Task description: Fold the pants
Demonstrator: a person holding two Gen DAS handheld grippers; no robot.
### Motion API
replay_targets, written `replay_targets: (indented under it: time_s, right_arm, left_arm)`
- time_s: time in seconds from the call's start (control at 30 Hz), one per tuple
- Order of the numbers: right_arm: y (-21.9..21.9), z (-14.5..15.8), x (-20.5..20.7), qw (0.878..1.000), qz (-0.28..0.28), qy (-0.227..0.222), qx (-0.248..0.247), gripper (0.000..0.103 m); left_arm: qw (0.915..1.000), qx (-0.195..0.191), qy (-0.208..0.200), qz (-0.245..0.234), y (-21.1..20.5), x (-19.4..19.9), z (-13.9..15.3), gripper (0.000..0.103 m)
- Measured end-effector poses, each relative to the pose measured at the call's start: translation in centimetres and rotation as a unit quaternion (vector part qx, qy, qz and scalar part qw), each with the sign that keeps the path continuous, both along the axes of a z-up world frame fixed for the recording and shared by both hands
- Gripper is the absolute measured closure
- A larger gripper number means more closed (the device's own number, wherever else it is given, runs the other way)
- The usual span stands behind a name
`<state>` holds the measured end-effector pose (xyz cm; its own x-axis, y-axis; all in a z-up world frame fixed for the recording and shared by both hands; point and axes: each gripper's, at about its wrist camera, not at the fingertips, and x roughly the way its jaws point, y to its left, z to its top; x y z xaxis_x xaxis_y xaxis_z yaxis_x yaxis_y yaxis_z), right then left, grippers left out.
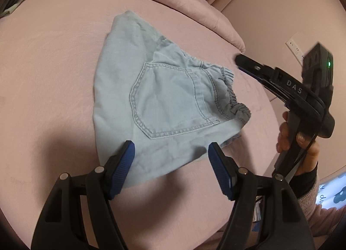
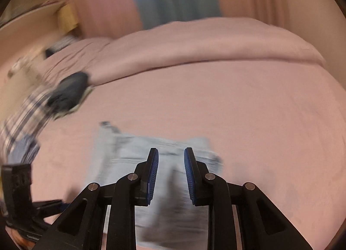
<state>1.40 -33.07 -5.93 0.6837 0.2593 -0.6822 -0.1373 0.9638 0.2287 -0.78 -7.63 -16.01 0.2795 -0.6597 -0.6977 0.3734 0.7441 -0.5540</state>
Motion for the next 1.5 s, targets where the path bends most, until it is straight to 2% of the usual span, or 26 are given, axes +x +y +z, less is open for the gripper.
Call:
replay_targets:
  time_s: [0.1, 0.17, 0.27, 0.33, 0.5, 0.67, 0.73, 0.87, 0.97, 1.1, 1.27, 1.37, 1.43, 1.5]
  right_arm:
    - [3.1, -0.5, 1.4, 0.997, 0.066, 0.028, 0.013, 0.079]
    - [6.0, -1.3, 3.1, 0.991, 0.12, 0.053, 0.029, 0.078]
    - [9.2, -2.6, 5.9, 0.985, 0.156, 0.078, 0.0, 0.079]
    - [11.0, -3.9, 8.2, 0.979, 0.174, 0.106, 0.006, 0.079]
    - [13.1, -7.5, 12.4, 0.969, 0.179, 0.169, -0.026, 0.08]
    - [12.5, -7.8, 14.2, 0.969, 0.16, 0.187, -0.002, 0.081]
    - [12.3, -7.5, 13.7, 0.972, 0.154, 0.177, 0.002, 0.081]
    - [10.4, -4.1, 11.5, 0.986, 0.125, 0.114, -0.008, 0.081]
    - [8.8, -2.0, 9.5, 0.989, 0.121, 0.084, -0.031, 0.081]
    - [6.6, -1.0, 5.7, 0.988, 0.127, 0.067, -0.057, 0.081]
    - [5.3, -1.9, 0.4, 0.985, 0.139, 0.066, -0.073, 0.081]
    - [5.4, -4.5, -1.7, 0.981, 0.148, 0.094, -0.09, 0.081]
    - [5.0, -6.1, -2.4, 0.98, 0.143, 0.1, -0.092, 0.081]
    - [4.8, -5.9, -2.5, 0.984, 0.133, 0.088, -0.084, 0.081]
  left_arm:
    - [0.9999, -0.012, 0.002, 0.001, 0.5, -0.5, 0.1, 0.033]
    - [0.9997, -0.023, 0.006, 0.002, 1.5, -0.7, -0.1, 0.034]
    - [0.9992, -0.037, 0.014, 0.006, 1.6, -0.3, -0.4, 0.035]
    - [0.9992, -0.038, 0.013, 0.002, 1.8, -0.4, -0.5, 0.035]
    - [0.9998, -0.016, -0.002, -0.009, 1.3, -0.6, -0.5, 0.036]
    - [0.9996, -0.002, -0.013, -0.024, 0.2, -1.1, -0.2, 0.036]
    - [0.9996, -0.007, -0.01, -0.024, 0.2, -1.2, -0.1, 0.036]
    - [0.9997, -0.016, -0.006, -0.017, 0.0, 0.0, 0.7, 0.035]
    - [0.9996, -0.003, -0.025, -0.01, -0.2, 0.3, 1.6, 0.035]
    - [0.9992, 0.011, -0.038, -0.009, -1.5, 1.6, 1.9, 0.035]
    - [0.9969, 0.066, -0.039, -0.019, -4.0, 2.8, 0.4, 0.036]
    - [0.9931, 0.098, -0.053, -0.035, -5.0, 3.1, -0.3, 0.036]
    - [0.9918, 0.106, -0.058, -0.04, -5.0, 3.6, -0.5, 0.036]
    - [0.9924, 0.104, -0.053, -0.039, -4.9, 3.8, -0.3, 0.036]
